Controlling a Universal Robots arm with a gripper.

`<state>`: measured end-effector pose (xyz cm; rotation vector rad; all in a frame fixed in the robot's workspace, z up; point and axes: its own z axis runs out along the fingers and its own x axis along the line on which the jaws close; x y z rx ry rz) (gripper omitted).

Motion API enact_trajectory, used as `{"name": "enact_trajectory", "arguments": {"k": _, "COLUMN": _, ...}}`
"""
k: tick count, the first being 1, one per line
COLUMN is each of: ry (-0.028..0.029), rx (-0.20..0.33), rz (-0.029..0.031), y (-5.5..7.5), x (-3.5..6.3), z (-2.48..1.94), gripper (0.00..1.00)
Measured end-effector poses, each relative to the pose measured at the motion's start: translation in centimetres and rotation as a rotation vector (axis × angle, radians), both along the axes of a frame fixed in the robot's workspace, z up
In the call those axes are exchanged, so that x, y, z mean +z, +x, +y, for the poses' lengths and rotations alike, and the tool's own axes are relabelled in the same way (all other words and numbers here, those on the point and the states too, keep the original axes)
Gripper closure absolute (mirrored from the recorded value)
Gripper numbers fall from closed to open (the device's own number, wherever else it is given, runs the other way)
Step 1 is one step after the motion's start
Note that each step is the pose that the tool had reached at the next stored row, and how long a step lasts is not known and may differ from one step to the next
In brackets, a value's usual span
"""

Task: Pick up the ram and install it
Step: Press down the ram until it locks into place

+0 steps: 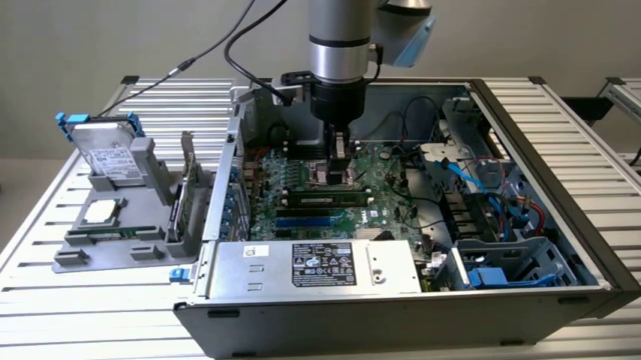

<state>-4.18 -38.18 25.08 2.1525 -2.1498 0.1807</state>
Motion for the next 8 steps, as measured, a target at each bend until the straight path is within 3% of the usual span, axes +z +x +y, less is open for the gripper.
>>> {"name": "enact_trajectory", "arguments": {"k": 8, "ry": 0.0046, "rx": -0.004, "rz": -0.0001, "y": 0.96, "x": -0.22, "z": -0.4, "gripper": 0.9}}
